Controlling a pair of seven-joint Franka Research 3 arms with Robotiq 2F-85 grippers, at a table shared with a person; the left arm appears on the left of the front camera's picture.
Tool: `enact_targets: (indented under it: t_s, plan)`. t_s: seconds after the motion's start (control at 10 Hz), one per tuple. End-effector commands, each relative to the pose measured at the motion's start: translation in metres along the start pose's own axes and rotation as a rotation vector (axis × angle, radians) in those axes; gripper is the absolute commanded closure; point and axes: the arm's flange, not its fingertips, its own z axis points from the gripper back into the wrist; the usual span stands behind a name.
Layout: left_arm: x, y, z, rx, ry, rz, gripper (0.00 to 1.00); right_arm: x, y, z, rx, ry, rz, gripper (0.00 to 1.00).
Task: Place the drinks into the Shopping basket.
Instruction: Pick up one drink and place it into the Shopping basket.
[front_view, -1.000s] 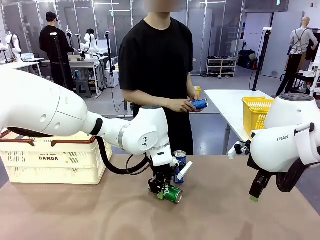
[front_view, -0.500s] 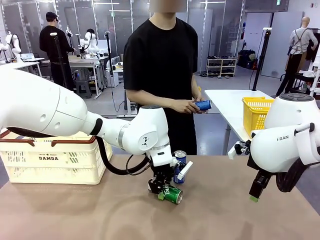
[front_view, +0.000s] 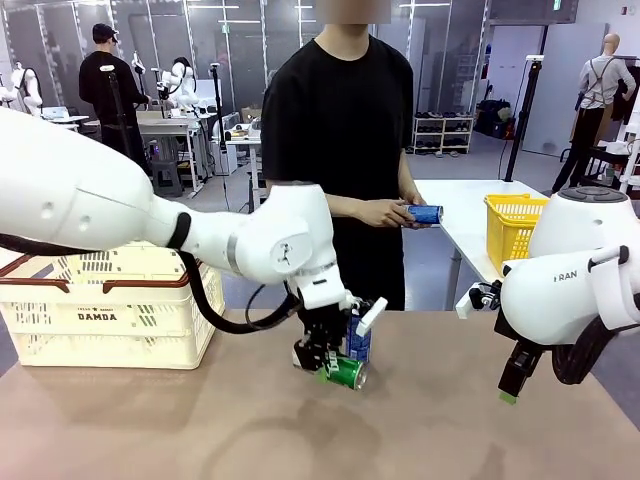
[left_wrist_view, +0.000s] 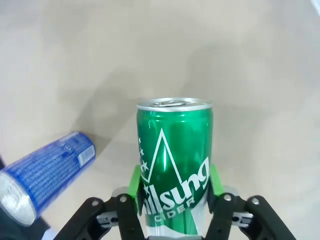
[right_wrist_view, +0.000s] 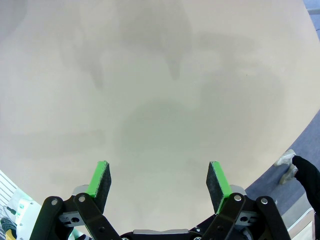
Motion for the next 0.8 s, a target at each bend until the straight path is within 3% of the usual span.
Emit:
enact_targets:
  t_s: [0.0, 0.3, 0.7]
  plan:
    - [-0.008, -0.033, 0.047, -0.016, -0.008, -0.003, 1.00, -0.001, 0.000, 0.001, -0.001, 0.003, -0.001, 0.04]
    - [-0.027, -0.057, 0.101, -0.014, -0.012, 0.043, 1.00, -0.001, 0.000, 0.001, -0.001, 0.003, -0.001, 0.04]
    - [-0.036, -0.071, 0.125, -0.001, 0.043, 0.081, 1.00, -0.001, 0.000, 0.001, -0.001, 0.003, -0.001, 0.04]
